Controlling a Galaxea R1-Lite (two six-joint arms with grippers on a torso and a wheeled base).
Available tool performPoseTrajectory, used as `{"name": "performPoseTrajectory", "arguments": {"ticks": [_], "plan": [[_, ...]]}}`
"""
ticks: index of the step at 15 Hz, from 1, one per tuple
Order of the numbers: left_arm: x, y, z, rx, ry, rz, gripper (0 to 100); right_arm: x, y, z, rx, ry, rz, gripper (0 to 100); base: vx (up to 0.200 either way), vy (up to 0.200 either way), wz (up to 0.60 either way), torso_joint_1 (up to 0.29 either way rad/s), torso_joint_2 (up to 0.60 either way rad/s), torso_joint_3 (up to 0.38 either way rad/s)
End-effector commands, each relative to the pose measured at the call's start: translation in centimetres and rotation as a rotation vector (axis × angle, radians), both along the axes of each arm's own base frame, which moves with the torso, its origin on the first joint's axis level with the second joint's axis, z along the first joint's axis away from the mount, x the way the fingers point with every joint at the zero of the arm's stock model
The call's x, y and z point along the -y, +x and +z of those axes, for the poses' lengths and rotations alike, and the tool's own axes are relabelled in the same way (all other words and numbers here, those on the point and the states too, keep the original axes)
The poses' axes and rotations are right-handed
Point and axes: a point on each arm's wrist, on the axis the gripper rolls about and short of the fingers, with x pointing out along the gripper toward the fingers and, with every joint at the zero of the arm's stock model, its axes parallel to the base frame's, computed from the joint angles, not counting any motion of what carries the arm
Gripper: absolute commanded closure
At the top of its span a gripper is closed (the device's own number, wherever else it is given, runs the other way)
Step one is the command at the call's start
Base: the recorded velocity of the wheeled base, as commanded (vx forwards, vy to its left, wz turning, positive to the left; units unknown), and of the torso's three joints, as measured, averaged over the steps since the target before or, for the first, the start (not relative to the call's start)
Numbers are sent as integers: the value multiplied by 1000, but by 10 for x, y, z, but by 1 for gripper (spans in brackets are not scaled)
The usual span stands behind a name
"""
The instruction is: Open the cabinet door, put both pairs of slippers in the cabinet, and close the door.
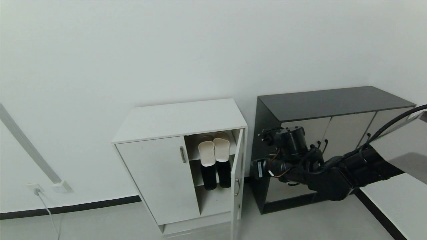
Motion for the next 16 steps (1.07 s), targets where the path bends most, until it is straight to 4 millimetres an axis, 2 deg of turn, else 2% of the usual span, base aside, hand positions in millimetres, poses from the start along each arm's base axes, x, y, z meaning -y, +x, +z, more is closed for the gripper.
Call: {"name": "performPoseTrajectory", "arguments": {"ticks": [1, 2, 6, 9, 12, 16], "plan": [[0, 0, 0, -1, 0, 0, 100, -1, -2, 1, 0, 0, 7, 100, 0, 0, 600, -2, -2, 2], [0, 0, 0, -1, 0, 0, 100, -1, -3, 0, 1, 1, 7, 100, 0, 0, 600, 12, 7, 2], [0, 0, 0, -1, 2, 2, 100, 5, -6, -7, 25, 5, 3, 100, 0, 0, 0, 0, 0, 0], [0, 0, 0, -1, 3, 0, 100, 14, -17, -9, 52, -37, 18, 100, 0, 0, 0, 0, 0, 0], [0, 0, 0, -1, 6, -3, 100, 34, -28, -18, 22, -98, 9, 100, 0, 0, 0, 0, 0, 0], [0, 0, 0, -3, 6, -3, 100, 54, -43, -33, 3, -131, -5, 100, 200, 0, 0, 0, -5, 1]]}}
